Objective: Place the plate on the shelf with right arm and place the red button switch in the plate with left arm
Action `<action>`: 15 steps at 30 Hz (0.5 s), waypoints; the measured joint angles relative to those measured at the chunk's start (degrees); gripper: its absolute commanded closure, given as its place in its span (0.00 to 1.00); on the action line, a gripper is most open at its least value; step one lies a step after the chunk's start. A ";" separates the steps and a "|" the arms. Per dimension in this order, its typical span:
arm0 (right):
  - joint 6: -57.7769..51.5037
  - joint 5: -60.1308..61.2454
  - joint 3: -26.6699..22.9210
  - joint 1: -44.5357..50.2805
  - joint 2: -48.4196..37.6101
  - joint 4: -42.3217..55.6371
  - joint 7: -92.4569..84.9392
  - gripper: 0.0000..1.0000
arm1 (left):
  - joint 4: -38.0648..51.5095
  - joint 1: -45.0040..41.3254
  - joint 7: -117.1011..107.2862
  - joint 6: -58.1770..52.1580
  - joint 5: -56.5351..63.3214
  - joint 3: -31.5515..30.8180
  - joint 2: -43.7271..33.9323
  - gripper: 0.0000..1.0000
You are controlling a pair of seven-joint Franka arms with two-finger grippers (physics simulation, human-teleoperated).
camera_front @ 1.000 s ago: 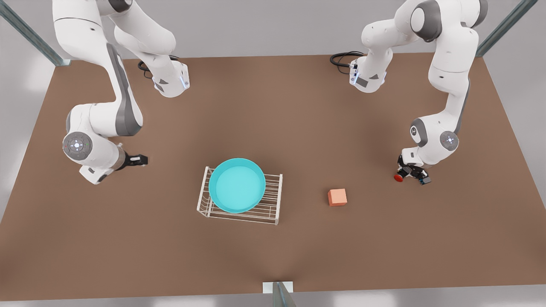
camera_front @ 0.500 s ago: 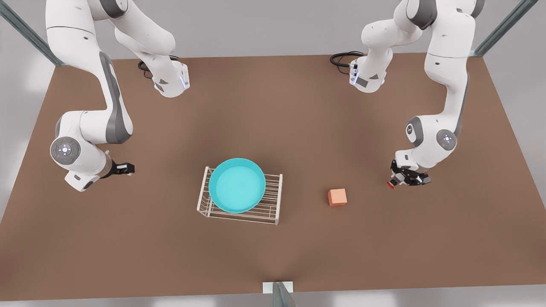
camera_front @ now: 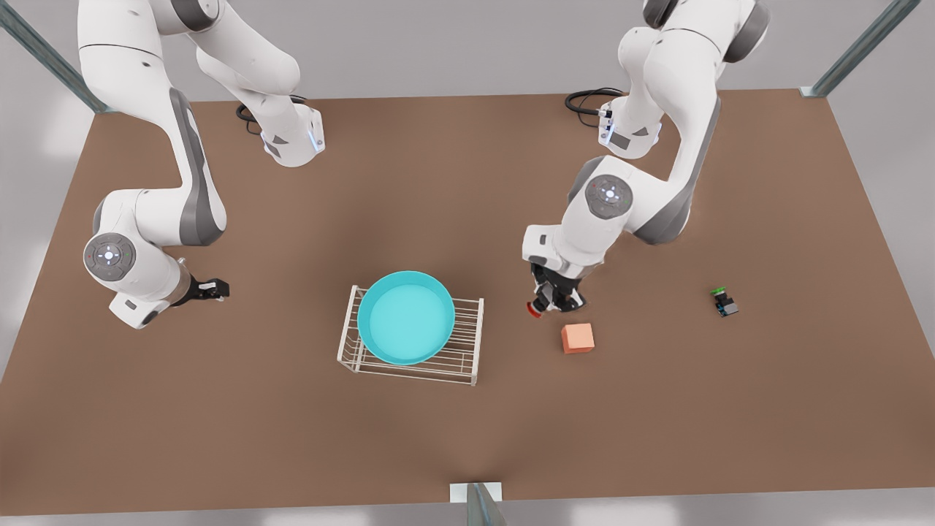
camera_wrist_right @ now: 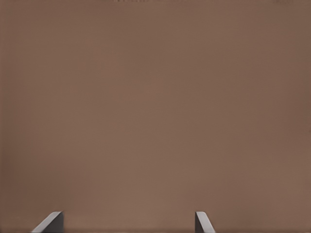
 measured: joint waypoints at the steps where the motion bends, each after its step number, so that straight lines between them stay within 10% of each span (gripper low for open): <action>1: 0.00 0.01 0.00 0.00 0.00 0.00 -0.04 0.00 | 2.95 -1.81 -2.87 -1.39 0.26 0.00 2.26 0.57; 15: 0.02 0.14 0.00 0.00 0.00 -0.02 -0.53 0.00 | 27.05 -17.34 -42.50 1.42 2.28 -0.31 24.08 0.56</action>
